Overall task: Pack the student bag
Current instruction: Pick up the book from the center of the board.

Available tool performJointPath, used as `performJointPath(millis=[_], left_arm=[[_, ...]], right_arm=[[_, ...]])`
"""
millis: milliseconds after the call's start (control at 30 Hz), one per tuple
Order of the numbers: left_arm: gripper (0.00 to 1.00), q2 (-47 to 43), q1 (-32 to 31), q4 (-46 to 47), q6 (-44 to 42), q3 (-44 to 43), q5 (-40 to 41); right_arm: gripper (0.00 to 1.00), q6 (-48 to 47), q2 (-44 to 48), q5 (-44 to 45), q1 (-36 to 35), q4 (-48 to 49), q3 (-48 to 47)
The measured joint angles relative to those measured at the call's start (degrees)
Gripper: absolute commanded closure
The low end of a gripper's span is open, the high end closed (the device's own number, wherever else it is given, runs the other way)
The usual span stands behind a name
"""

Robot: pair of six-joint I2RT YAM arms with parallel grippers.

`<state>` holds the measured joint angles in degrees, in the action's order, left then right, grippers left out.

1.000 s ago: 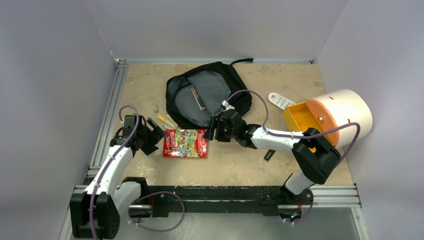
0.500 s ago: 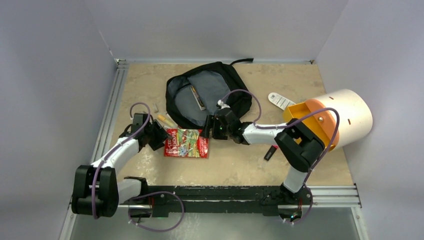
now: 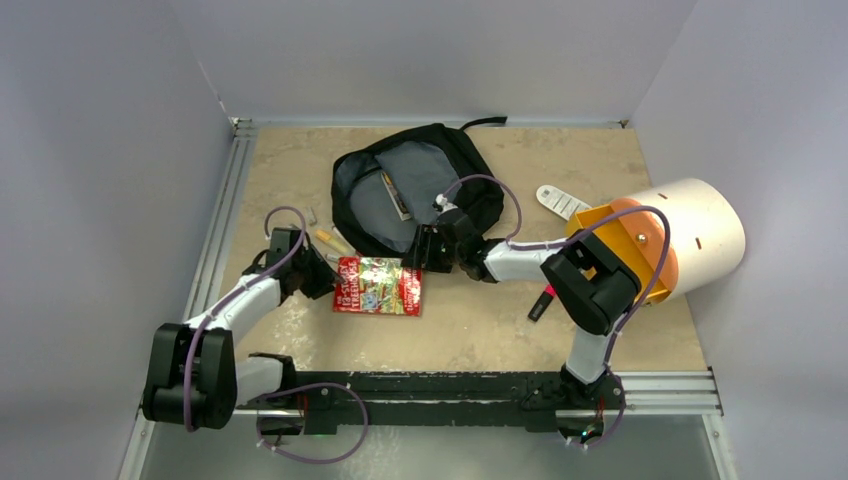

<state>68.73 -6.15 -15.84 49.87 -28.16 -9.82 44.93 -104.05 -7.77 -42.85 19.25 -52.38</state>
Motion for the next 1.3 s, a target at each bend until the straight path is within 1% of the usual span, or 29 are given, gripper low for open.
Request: performJointPath(millis=[100,200,333,500,633,900,1167,1300], left_arm=[[0.73,0.2,-0.3,0.2,0.0,0.0,0.2],[0.73,0.5,-0.6,0.4,0.0,0.0,0.3],[0.73,0.6,-0.8,0.5,0.0,0.0,0.4],[0.73,0.6,-1.0,0.6,0.0,0.0,0.4],[0.73,0.7,-1.1,0.7,0.0,0.0,0.4],[0.74,0.8,-2.3,1.2,0.0,0.0,0.5],[0.74,1.5,-3.2,1.7,0.0,0.0,1.0],[0.74,1.7,-3.6,1.9,0.0,0.0,1.3]], right_arm=[[0.42,0.0,-0.3,-0.3,0.2,0.2,0.0],[0.33,0.3,-0.2,-0.3,0.3,0.1,0.0],[0.30,1.4,0.8,0.6,0.2,-0.4,0.5],[0.29,4.5,3.7,0.5,0.3,0.4,4.3],[0.28,6.8,4.2,-1.2,0.9,2.8,6.3],[0.25,10.9,4.2,-6.4,3.1,10.4,10.7],[0.24,13.7,1.8,-13.4,5.5,17.0,12.3],[0.28,14.2,1.6,-14.4,5.8,18.2,12.8]])
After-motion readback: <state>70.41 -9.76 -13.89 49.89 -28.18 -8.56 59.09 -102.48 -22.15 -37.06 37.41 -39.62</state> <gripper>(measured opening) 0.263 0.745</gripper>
